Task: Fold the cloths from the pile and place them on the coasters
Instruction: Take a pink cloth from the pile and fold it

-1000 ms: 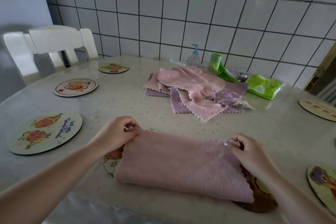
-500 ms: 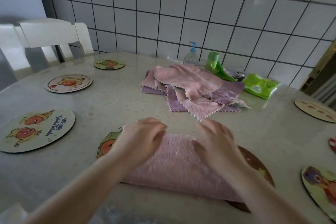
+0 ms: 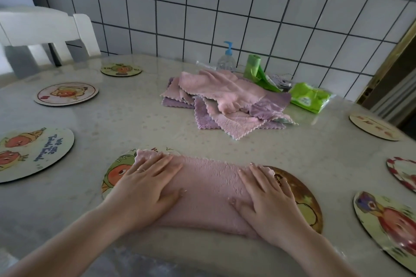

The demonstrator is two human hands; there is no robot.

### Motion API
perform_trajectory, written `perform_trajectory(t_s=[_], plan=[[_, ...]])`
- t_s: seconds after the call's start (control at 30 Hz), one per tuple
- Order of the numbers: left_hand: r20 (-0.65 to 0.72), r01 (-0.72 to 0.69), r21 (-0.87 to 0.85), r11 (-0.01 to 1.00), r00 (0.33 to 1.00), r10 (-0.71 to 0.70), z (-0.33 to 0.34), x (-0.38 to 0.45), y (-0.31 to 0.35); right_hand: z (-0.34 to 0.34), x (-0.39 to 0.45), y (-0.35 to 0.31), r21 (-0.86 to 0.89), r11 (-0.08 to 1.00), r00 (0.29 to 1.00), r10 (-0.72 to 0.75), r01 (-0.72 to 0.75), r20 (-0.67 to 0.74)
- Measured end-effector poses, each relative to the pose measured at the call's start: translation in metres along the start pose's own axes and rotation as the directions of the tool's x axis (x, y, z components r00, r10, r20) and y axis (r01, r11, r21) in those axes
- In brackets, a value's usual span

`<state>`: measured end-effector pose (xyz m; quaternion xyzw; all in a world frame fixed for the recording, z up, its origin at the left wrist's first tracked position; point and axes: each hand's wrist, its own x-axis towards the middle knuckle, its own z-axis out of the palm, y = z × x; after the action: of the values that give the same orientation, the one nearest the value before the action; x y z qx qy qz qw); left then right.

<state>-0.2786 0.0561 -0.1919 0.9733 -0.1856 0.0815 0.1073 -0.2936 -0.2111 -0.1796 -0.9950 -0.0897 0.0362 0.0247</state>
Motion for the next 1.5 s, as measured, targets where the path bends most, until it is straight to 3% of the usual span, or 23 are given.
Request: perform_trajectory(t_s=[0.17,0.3,0.43,0.63,0.97,1.13,1.23,1.3,1.37,1.43,1.5], plan=[[-0.016,-0.004,-0.009,1.0,1.0,0.004,-0.011,-0.016,-0.009,-0.008,-0.001,0.003,-0.008,1.0,1.0,-0.002,0.002,0.017],[-0.187,-0.274,-0.104,0.956,0.949,0.252,-0.02,-0.027,0.022,-0.03,0.031,-0.016,0.187,0.973,0.985,-0.114,0.137,-0.131],[-0.148,-0.381,-0.145,0.913,0.921,0.36,-0.006,-0.035,0.049,-0.034,0.077,-0.04,0.331,0.93,0.987,-0.134,0.157,-0.092],[-0.168,-0.342,-0.159,0.926,0.934,0.316,0.001,-0.041,0.05,-0.041,0.1,-0.047,0.327,0.934,0.985,-0.167,0.145,0.041],[-0.223,-0.321,-0.128,0.938,0.931,0.288,0.002,-0.039,0.052,-0.047,0.101,-0.047,0.305,0.93,0.957,-0.255,0.204,0.138],[-0.334,-0.271,-0.195,0.943,0.922,0.195,-0.021,-0.039,0.048,-0.057,0.096,-0.04,0.604,0.771,0.961,-0.274,0.203,0.026],[-0.374,-0.134,-0.357,0.925,0.927,-0.01,-0.041,-0.039,0.037,-0.068,0.096,-0.039,0.746,0.641,0.969,-0.244,0.182,-0.026],[-0.348,-0.049,-0.489,0.871,0.926,-0.143,-0.052,-0.039,0.027,-0.077,0.095,-0.041,0.836,0.53,0.962,-0.273,0.141,0.011],[-0.276,0.022,-0.669,0.743,0.92,-0.277,-0.062,-0.037,0.019,-0.085,0.094,-0.045,0.918,0.393,0.938,-0.337,0.062,0.081],[-0.145,0.104,-0.846,0.522,0.899,-0.414,-0.072,-0.036,0.015,-0.09,0.092,-0.051,0.95,0.312,0.914,-0.393,0.026,0.104],[-0.035,0.136,-0.94,0.313,0.875,-0.483,-0.079,-0.034,0.011,-0.092,0.09,-0.06,0.942,0.332,0.901,-0.42,0.044,0.106]])
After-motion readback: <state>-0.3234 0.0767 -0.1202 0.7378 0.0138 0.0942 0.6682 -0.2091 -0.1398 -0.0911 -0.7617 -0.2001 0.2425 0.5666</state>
